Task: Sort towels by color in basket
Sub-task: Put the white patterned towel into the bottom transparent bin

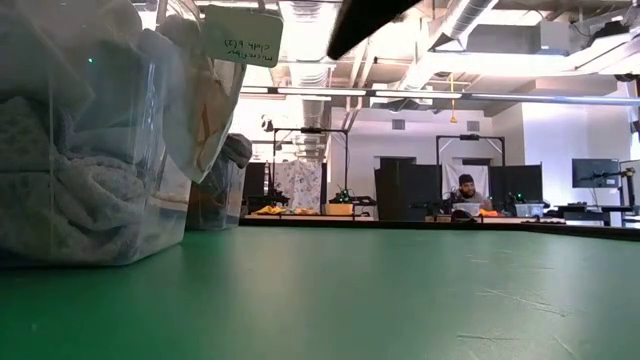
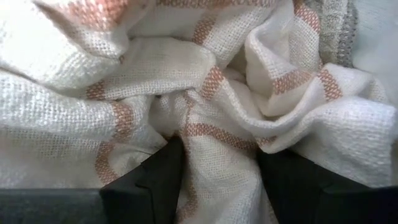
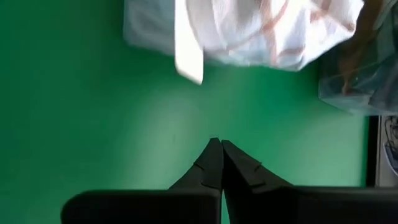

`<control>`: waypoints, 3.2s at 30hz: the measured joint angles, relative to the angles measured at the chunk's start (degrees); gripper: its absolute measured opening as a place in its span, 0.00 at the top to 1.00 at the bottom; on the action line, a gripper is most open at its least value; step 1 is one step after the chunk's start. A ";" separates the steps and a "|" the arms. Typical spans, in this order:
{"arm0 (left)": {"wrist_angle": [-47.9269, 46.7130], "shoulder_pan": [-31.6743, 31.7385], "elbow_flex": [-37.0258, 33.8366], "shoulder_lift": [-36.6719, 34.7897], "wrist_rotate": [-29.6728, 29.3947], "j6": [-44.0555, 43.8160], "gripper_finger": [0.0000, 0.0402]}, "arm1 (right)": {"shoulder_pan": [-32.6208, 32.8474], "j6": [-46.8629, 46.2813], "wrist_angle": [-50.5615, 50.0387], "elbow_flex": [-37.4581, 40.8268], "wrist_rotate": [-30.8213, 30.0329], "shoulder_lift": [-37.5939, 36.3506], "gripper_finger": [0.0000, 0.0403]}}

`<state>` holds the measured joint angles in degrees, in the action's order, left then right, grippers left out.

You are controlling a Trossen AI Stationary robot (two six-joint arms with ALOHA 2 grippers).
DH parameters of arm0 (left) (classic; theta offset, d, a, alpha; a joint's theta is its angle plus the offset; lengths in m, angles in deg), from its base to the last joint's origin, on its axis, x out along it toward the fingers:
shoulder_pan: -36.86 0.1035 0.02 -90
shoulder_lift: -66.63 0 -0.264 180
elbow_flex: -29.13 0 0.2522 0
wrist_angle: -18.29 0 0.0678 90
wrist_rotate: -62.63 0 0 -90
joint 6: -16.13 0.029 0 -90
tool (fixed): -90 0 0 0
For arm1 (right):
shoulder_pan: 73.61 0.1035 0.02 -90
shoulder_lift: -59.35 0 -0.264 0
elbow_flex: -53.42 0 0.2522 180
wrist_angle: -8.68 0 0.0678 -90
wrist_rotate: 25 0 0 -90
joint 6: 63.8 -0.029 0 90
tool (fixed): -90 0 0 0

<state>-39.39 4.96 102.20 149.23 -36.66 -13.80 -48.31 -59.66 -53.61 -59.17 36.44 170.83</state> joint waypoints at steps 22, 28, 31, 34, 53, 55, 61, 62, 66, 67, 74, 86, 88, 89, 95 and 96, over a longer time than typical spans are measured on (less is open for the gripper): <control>0.15 0.00 0.02 -0.01 -0.18 -0.15 0.50 | -12.36 9.28 65.68 47.77 35.01 -20.07 0.87; 0.46 0.02 0.04 -0.01 -0.23 -0.06 0.50 | -10.86 9.69 80.86 49.94 35.10 -14.71 0.64; 0.82 0.15 0.04 -0.01 -0.40 0.08 0.50 | -10.69 9.75 85.83 49.46 34.88 -11.52 0.49; 0.87 0.15 0.04 -0.01 -0.59 0.07 0.50 | -11.24 8.57 86.70 47.65 34.61 -8.39 0.38; 1.29 0.15 0.04 -0.01 -1.01 0.24 0.50 | -11.11 9.08 88.25 37.20 22.95 1.33 0.50; 1.30 0.15 0.04 -0.01 -1.06 0.01 0.50 | -11.04 10.50 87.99 37.22 19.41 1.12 0.58; 1.08 0.07 0.47 0.02 -1.06 -0.01 0.50 | -10.82 14.98 87.73 36.41 17.92 0.96 0.94; 0.85 0.03 0.89 0.07 -1.03 0.09 0.50 | -10.82 15.96 87.53 36.11 17.77 0.96 0.95; 0.81 -0.54 3.22 0.08 -1.08 0.53 0.50 | -10.70 18.93 87.13 34.90 13.45 0.15 0.92; 0.85 -0.80 3.73 0.08 -1.08 0.58 0.50 | -10.69 20.03 87.40 34.45 13.08 -0.32 0.92; -0.26 -1.49 4.81 0.05 -1.07 0.10 0.50 | -10.35 27.91 87.31 30.48 14.37 -2.51 0.95; -3.49 -1.87 4.93 -0.62 -2.33 -1.89 0.50 | -13.16 25.32 76.44 19.54 36.09 1.61 0.93; -5.52 -2.31 6.27 -1.20 -2.88 -2.97 0.50 | -13.55 24.48 75.56 19.39 37.22 2.34 0.93; -5.71 -2.51 7.36 -1.58 -3.75 -3.15 0.50 | -13.91 24.01 75.82 19.38 38.20 3.39 0.93; -11.64 -4.85 15.15 -3.20 -10.10 -2.85 0.50 | -15.04 23.20 75.36 17.56 40.63 8.08 0.91; -12.84 -5.10 16.36 -3.29 -10.83 -2.61 0.50 | -15.06 23.65 74.75 16.85 40.61 8.90 0.91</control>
<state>-52.24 -0.14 118.56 145.94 -47.49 -16.41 -63.37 -36.01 21.13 -42.32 77.05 179.73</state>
